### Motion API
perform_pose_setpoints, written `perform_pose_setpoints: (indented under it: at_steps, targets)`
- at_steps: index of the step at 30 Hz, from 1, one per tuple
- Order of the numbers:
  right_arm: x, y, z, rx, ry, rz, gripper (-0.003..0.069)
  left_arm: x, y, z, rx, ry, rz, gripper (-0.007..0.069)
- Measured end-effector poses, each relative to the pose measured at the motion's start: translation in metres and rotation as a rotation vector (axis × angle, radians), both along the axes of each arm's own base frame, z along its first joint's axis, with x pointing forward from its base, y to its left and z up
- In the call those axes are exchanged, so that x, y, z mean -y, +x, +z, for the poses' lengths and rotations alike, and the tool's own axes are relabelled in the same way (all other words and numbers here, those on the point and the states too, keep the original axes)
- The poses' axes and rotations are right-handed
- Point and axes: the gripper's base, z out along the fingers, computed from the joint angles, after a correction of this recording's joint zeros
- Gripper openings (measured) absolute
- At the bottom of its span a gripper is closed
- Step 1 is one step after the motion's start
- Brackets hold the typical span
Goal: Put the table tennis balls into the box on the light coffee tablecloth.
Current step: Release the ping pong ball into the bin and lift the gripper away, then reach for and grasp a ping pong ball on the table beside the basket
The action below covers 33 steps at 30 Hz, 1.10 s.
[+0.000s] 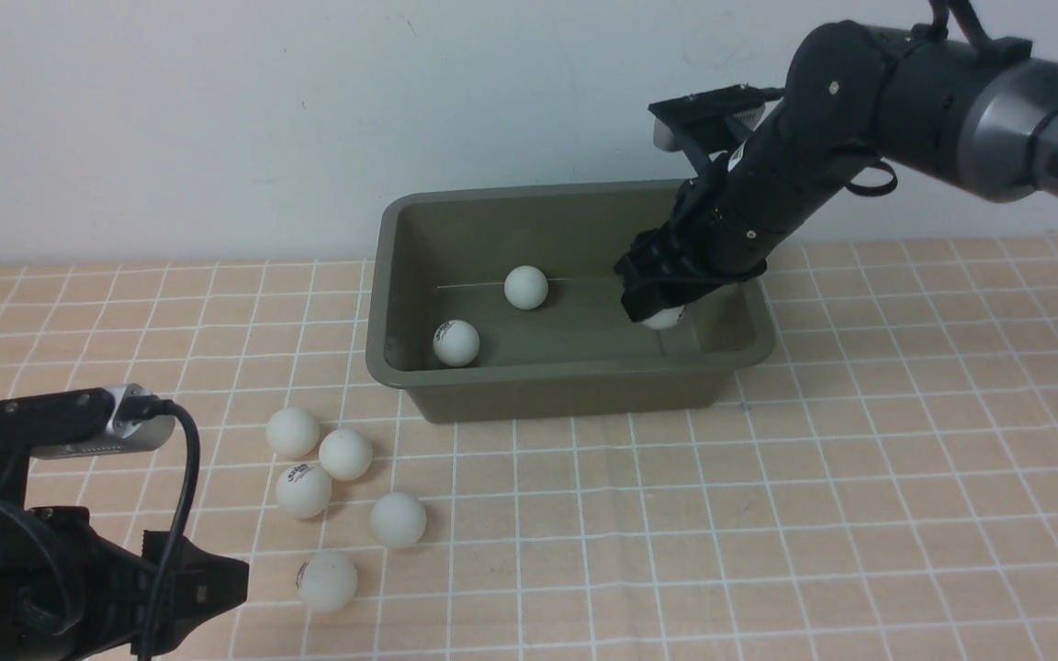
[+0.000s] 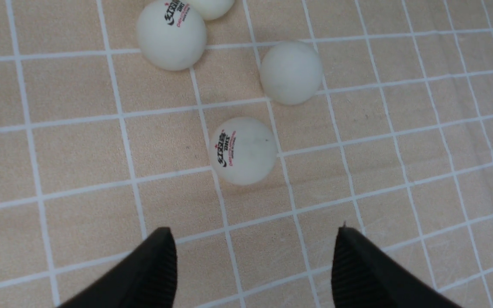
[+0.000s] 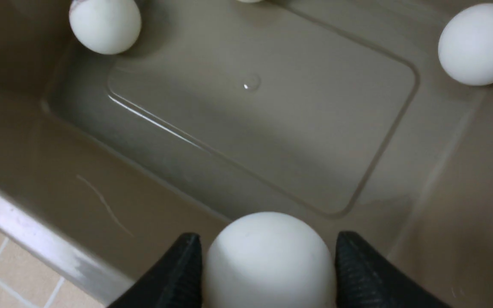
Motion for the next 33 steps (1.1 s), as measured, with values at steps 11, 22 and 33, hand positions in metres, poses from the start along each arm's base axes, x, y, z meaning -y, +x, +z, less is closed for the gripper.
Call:
perform_pose_setpoints:
  at_steps: [11, 22, 33]
  targets:
    - [0.000, 0.001, 0.001, 0.013, 0.004, -0.004, 0.0494, 0.000, 0.000, 0.000, -0.001, -0.001, -0.001, 0.0406]
    - [0.006, -0.001, 0.074, 0.103, -0.067, 0.053, 0.0418, 0.014, -0.006, 0.005, 0.056, -0.055, -0.210, 0.0406]
    - [0.061, -0.057, 0.192, 0.347, -0.124, -0.021, 0.0246, 0.038, -0.016, 0.015, 0.095, -0.206, -0.424, 0.0365]
